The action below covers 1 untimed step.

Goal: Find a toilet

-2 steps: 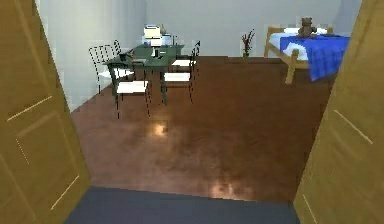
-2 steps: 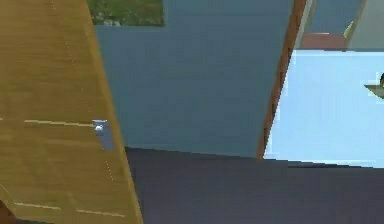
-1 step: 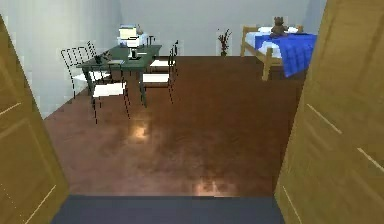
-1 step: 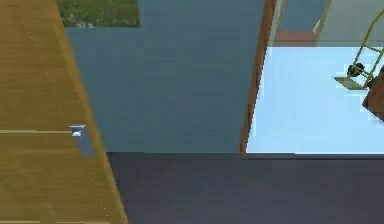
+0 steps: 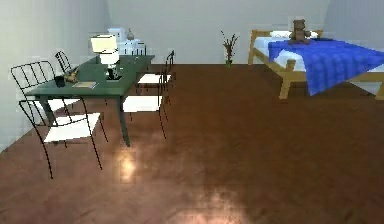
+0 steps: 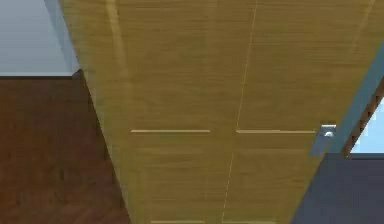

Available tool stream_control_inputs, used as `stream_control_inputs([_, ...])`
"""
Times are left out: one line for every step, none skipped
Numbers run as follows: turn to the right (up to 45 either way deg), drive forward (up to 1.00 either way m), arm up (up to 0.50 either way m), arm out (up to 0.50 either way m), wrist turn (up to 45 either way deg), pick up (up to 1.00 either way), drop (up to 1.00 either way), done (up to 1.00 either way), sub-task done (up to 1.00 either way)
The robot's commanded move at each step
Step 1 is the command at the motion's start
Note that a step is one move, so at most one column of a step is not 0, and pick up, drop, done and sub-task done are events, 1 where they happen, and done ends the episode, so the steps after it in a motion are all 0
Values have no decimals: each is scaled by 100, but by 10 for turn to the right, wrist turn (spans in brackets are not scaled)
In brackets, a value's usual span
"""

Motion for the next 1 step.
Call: stream_control_inputs([0,50,0,0,0,0,0,0,0])
